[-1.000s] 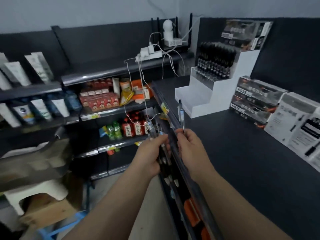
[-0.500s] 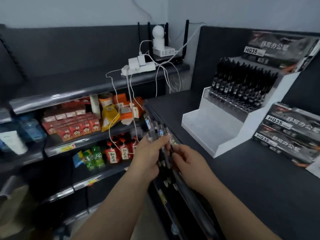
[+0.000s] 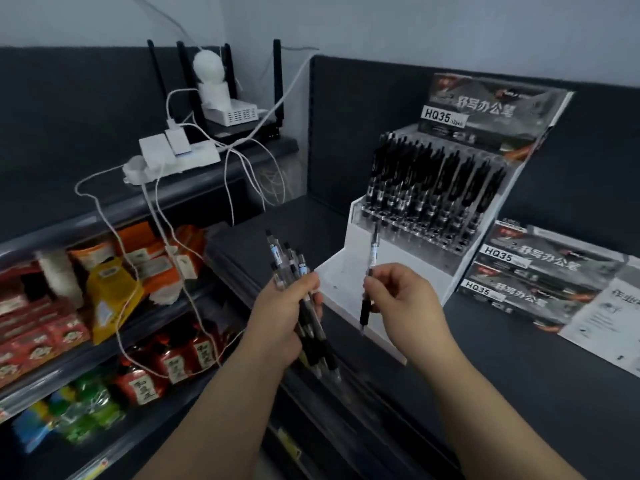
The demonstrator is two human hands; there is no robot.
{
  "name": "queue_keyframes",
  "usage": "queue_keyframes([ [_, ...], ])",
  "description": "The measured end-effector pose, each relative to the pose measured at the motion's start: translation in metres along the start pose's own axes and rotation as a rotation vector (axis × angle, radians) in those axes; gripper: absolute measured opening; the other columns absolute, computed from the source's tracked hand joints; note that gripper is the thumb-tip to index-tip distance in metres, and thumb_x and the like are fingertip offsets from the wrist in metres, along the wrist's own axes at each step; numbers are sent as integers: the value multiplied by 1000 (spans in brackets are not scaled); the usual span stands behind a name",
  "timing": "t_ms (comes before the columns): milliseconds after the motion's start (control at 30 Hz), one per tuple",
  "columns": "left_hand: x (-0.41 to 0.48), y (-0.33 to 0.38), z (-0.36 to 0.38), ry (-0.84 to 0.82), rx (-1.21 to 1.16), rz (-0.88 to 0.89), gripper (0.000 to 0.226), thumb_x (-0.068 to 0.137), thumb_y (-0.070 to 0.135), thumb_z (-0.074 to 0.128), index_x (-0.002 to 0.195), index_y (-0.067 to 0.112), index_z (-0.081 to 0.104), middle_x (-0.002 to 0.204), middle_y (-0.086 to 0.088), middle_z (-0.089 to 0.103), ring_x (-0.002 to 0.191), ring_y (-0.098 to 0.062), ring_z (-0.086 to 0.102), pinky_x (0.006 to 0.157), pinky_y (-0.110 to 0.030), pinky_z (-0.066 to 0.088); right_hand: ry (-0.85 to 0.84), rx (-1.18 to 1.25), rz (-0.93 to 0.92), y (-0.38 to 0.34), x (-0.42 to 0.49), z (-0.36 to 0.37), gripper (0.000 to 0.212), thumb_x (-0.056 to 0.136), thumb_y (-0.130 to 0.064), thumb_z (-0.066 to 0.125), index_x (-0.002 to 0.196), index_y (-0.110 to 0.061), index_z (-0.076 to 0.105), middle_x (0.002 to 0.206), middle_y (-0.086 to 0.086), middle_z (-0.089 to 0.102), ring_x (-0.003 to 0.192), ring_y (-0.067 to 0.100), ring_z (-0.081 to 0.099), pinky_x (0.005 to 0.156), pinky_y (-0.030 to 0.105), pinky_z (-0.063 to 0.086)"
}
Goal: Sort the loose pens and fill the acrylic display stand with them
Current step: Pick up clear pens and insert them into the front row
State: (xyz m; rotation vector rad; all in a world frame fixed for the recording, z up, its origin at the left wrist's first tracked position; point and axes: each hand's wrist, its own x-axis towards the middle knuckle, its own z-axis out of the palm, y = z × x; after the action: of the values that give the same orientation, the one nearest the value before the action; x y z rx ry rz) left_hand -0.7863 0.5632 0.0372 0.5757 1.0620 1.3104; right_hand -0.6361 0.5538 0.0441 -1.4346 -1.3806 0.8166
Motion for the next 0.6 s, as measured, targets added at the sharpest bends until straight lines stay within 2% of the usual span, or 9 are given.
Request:
queue_keyframes([
  [67, 11, 4, 2, 1, -21, -38, 16, 87, 10, 63, 101, 4, 58, 71, -6, 57, 50, -11, 56, 46, -21, 48, 36, 25, -15, -2, 16, -5, 11, 89, -19, 60, 86, -29, 58, 83, 0, 67, 83, 22, 66, 83, 47, 53],
  [233, 45, 10, -4, 10, -36, -46, 18, 89, 13, 62, 103, 4, 57, 69, -6, 56, 52, -12, 56, 45, -23, 49, 133, 13, -75, -4, 45, 1, 5, 89, -18, 60, 93, -20, 62, 84, -3, 69, 81, 16, 65, 82, 39, 53],
  [367, 73, 17, -11, -51, -18, -71, 20, 88, 14, 63, 103, 5, 56, 70, -7, 56, 54, -15, 54, 45, -23, 49, 197, -16, -65, -3, 56, 15, 6, 89, -19, 61, 88, -24, 62, 81, -8, 67, 79, 11, 64, 78, 33, 54],
  [600, 133, 44, -9, -207, 42, -148, 17, 84, 12, 67, 99, 7, 59, 70, -2, 60, 55, -10, 59, 50, -26, 49, 393, -129, -24, -13, 85, 43, 8, 89, -21, 61, 97, -23, 63, 83, -16, 65, 77, -5, 60, 65, 7, 45],
])
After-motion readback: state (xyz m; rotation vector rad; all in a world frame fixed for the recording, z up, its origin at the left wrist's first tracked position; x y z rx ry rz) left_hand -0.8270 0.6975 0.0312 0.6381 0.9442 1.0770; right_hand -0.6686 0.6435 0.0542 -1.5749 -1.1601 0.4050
